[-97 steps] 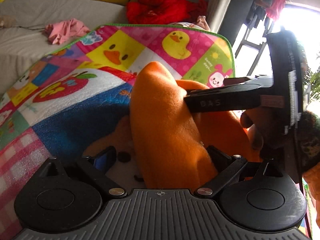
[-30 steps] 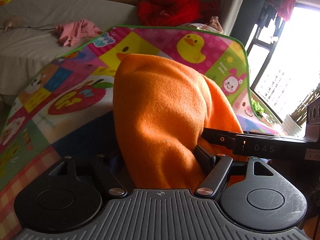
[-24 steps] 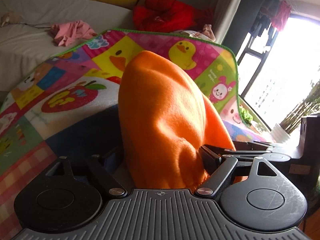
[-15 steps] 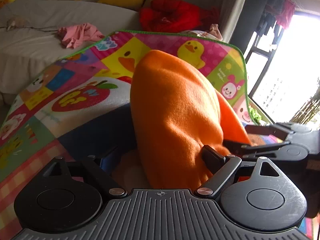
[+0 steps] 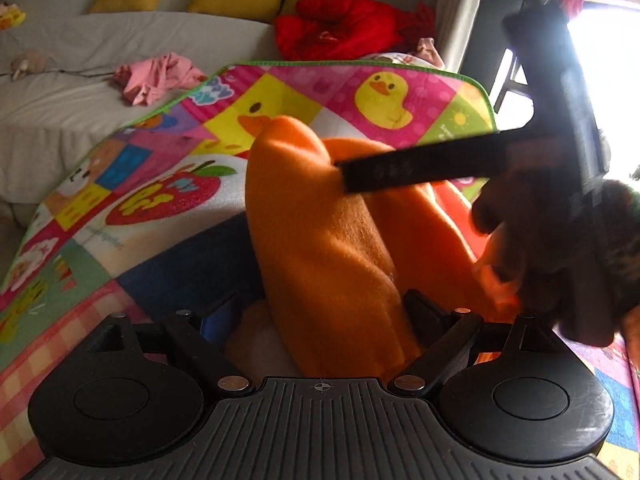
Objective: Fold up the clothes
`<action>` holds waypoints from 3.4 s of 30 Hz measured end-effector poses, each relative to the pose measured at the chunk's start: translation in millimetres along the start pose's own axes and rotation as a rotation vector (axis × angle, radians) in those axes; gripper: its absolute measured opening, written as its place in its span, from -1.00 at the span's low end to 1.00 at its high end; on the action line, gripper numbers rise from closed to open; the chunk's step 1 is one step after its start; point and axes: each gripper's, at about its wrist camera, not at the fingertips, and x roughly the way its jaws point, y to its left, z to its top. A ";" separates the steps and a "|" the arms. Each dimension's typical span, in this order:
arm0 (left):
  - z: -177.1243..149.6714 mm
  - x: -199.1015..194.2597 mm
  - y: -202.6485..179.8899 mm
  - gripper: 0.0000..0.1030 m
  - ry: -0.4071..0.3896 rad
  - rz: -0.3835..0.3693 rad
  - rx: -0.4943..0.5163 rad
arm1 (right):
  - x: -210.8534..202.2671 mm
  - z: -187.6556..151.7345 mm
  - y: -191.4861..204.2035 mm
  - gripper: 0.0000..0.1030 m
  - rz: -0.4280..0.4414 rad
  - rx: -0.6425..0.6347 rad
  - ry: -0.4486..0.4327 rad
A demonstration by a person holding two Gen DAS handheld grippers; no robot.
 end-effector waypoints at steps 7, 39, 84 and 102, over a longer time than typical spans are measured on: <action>-0.7 0.6 0.8 0.83 0.004 -0.012 -0.008 | -32.4 -20.4 -35.9 0.82 0.027 0.157 -0.026; 13.1 -24.1 0.0 0.99 -0.030 0.117 -0.032 | -77.7 -121.2 -30.8 1.00 -0.094 0.214 0.058; -24.4 -85.2 -46.1 1.00 -0.072 0.153 0.120 | -135.7 -151.1 -49.5 1.00 -0.022 0.274 -0.032; -95.1 -94.9 -66.5 1.00 0.093 0.270 0.126 | -180.6 -212.0 -33.5 1.00 -0.030 0.319 0.110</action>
